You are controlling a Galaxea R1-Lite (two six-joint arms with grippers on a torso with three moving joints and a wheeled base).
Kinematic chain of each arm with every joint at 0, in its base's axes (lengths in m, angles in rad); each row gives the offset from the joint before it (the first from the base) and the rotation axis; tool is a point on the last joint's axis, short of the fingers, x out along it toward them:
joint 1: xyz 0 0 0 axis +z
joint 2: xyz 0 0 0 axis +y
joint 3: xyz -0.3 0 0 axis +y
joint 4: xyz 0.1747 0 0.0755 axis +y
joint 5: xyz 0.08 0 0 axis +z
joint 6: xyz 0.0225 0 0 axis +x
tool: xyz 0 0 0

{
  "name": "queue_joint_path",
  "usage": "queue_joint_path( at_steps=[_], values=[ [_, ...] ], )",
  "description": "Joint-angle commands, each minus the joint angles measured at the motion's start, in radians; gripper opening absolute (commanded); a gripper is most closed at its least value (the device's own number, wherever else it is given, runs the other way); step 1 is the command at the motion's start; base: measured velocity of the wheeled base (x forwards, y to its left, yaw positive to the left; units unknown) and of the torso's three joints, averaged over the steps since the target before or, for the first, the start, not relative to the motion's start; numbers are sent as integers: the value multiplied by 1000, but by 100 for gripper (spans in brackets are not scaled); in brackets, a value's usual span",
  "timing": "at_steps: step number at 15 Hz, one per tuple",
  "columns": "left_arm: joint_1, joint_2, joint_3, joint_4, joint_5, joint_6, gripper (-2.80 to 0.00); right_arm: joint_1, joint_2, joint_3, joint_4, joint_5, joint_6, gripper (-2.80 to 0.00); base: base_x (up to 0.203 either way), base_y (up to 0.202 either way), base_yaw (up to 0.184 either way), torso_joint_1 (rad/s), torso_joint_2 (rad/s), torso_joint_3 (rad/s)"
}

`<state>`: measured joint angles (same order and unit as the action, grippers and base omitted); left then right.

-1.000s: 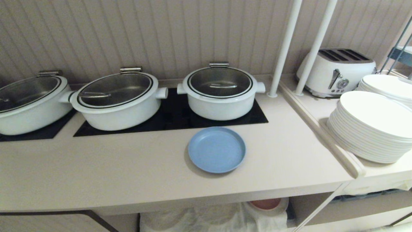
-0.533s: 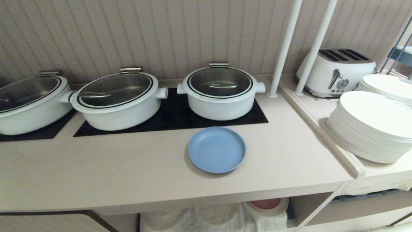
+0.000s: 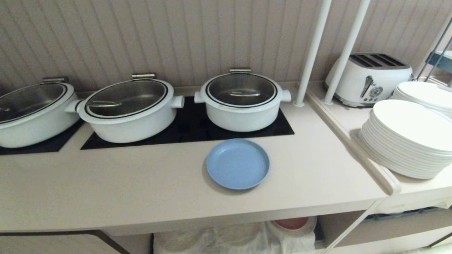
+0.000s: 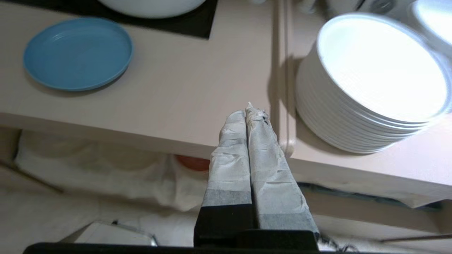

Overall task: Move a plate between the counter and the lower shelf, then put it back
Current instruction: Pick up the plate

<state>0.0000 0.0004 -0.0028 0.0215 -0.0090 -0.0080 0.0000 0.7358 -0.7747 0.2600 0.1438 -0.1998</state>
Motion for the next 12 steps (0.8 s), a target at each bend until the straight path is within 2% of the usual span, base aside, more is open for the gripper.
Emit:
queue_joint_path(
  at_steps=[1,4,6,8,10,12],
  values=[
    [0,0,0,0,0,-1,-280,8,158,-50,18,13,-2,-280,0,0,0,0,0,0],
    [0,0,0,0,0,-1,-280,64,303,-89,31,50,22,-280,0,0,0,0,0,0],
    [0,0,0,0,0,0,-280,109,392,-147,67,53,117,-280,0,0,0,0,0,0],
    [0,0,0,0,0,-1,-280,137,468,-217,163,51,187,-280,0,0,0,0,0,0],
    [0,0,0,0,0,-1,-280,173,536,-271,281,6,213,-280,0,0,0,0,0,0],
    [0,0,0,0,0,0,-280,236,609,-312,339,-66,252,-280,0,0,0,0,0,0]
  ],
)
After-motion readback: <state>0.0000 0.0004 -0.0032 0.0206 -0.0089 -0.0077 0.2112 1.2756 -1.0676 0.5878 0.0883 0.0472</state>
